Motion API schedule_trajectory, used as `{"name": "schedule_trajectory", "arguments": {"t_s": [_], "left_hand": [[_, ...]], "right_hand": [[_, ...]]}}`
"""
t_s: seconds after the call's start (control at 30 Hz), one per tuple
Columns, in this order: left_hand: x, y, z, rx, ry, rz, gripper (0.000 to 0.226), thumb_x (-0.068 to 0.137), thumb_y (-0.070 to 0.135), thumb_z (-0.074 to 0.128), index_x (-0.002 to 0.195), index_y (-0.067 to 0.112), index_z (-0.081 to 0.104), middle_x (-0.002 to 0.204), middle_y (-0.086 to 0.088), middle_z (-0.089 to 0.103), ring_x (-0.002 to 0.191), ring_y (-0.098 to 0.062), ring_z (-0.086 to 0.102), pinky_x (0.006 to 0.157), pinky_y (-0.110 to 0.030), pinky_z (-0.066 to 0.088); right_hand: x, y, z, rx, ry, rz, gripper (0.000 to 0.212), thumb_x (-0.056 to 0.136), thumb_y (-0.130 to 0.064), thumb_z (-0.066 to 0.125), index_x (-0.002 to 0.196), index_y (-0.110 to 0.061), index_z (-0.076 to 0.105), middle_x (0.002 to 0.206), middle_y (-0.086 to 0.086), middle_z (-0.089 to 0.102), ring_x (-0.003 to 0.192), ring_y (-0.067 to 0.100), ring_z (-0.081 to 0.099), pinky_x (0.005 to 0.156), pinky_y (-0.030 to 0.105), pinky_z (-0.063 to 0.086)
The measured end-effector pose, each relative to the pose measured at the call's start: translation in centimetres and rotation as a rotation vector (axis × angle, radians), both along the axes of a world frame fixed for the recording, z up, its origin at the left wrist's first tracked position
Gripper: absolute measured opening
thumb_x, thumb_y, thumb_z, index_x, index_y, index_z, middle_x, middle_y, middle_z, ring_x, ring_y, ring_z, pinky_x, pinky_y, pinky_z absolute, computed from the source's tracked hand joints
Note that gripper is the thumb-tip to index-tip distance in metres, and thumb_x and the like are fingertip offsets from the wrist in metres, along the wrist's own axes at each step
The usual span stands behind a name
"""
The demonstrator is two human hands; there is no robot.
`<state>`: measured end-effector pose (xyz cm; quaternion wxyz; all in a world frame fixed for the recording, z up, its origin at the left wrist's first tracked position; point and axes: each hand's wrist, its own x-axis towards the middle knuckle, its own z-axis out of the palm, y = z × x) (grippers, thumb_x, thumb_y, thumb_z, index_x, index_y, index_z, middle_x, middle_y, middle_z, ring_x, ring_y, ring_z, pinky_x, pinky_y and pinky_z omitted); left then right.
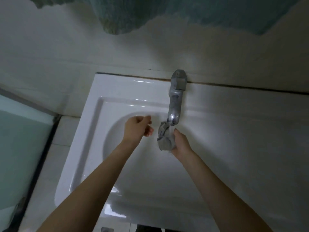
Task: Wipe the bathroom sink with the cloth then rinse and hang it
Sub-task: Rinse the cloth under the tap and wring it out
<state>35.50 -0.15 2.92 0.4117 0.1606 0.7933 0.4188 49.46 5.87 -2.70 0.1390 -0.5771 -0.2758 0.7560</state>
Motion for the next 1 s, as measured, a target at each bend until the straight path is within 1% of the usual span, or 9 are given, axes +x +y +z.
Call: {"name": "schedule_trajectory", "arguments": {"t_s": [0.1,0.2,0.27,0.4,0.5,0.57,0.7,0.87,1.0], "left_hand": [[1.4,-0.7,-4.0,-0.124,-0.059,-0.082,0.030,0.093,0.036,0.058,0.098,0.008,0.065,0.087,-0.007,0.069,0.079,-0.022,0.066,0.074,-0.032,0.054],[4.0,-0.2,-5.6,-0.152,-0.480,-0.048,0.042,0.090,0.048,0.058,0.114,0.013,0.062,0.107,-0.007,0.068,0.098,-0.026,0.066,0.086,-0.038,0.055],[5.3,0.1,-6.5,-0.098,-0.637,-0.018,0.046,0.090,0.050,0.057,0.122,0.018,0.062,0.114,-0.009,0.069,0.104,-0.028,0.066,0.083,-0.040,0.058],[6.6,0.2,-7.4,-0.028,-0.492,-0.027,0.048,0.087,0.044,0.064,0.123,0.012,0.060,0.111,-0.010,0.070,0.092,-0.021,0.069,0.059,-0.022,0.053],[7.1,0.3,-7.4,0.006,-0.411,-0.070,0.034,0.092,0.040,0.060,0.114,0.013,0.062,0.096,-0.004,0.069,0.076,-0.009,0.065,0.052,-0.012,0.049],[7.1,0.4,-7.4,0.007,-0.390,-0.101,0.037,0.094,0.040,0.056,0.119,0.012,0.061,0.101,-0.006,0.069,0.076,-0.007,0.064,0.054,-0.010,0.049],[5.9,0.3,-6.9,-0.059,-0.226,-0.159,0.039,0.097,0.046,0.047,0.123,0.020,0.062,0.114,0.003,0.066,0.096,-0.013,0.061,0.081,-0.020,0.045],[2.2,-1.5,-6.9,-0.166,-0.057,-0.169,0.038,0.091,0.050,0.054,0.099,0.014,0.062,0.089,0.001,0.064,0.083,-0.017,0.060,0.061,-0.022,0.042],[0.1,-2.3,-7.5,-0.281,0.047,-0.209,0.044,0.077,0.049,0.075,0.097,0.011,0.072,0.090,-0.004,0.070,0.085,-0.021,0.065,0.075,-0.032,0.051]], "right_hand": [[-0.5,-0.3,-0.2,0.008,-0.064,-0.008,0.019,0.090,-0.016,0.046,0.082,-0.009,0.062,0.089,0.018,0.064,0.073,0.029,0.059,0.070,0.035,0.049],[-0.2,-1.2,-1.0,0.129,-0.122,-0.009,0.028,0.072,-0.026,0.052,0.086,-0.008,0.068,0.098,0.022,0.070,0.085,0.035,0.067,0.080,0.044,0.054],[0.5,-1.9,-1.1,0.241,-0.154,0.027,0.018,0.082,-0.022,0.050,0.081,-0.014,0.066,0.089,0.012,0.071,0.083,0.029,0.067,0.079,0.040,0.055],[2.0,-1.7,-1.3,0.447,-0.269,0.109,0.029,0.096,-0.011,0.043,0.070,-0.020,0.054,0.071,-0.003,0.057,0.067,0.008,0.055,0.060,0.021,0.043],[2.3,-0.5,-2.3,0.559,-0.461,0.246,0.038,0.088,-0.050,0.042,0.098,-0.017,0.058,0.097,0.007,0.064,0.090,0.023,0.061,0.078,0.035,0.052],[1.8,0.2,-1.9,0.403,-0.409,0.215,0.049,0.089,-0.053,0.043,0.119,-0.016,0.051,0.115,0.010,0.059,0.103,0.029,0.059,0.088,0.038,0.050],[0.2,0.5,-2.1,0.341,-0.369,0.346,0.028,0.099,-0.029,0.042,0.096,-0.009,0.062,0.102,0.012,0.064,0.098,0.029,0.062,0.075,0.030,0.045],[-2.0,-1.2,-2.0,0.403,-0.455,0.299,0.037,0.097,-0.030,0.047,0.121,-0.002,0.048,0.101,0.012,0.053,0.100,0.034,0.058,0.082,0.043,0.051],[-0.9,-1.3,-2.5,0.502,-0.446,0.226,0.019,0.099,-0.020,0.044,0.101,-0.002,0.047,0.086,0.006,0.052,0.079,0.024,0.051,0.064,0.028,0.037]]}}
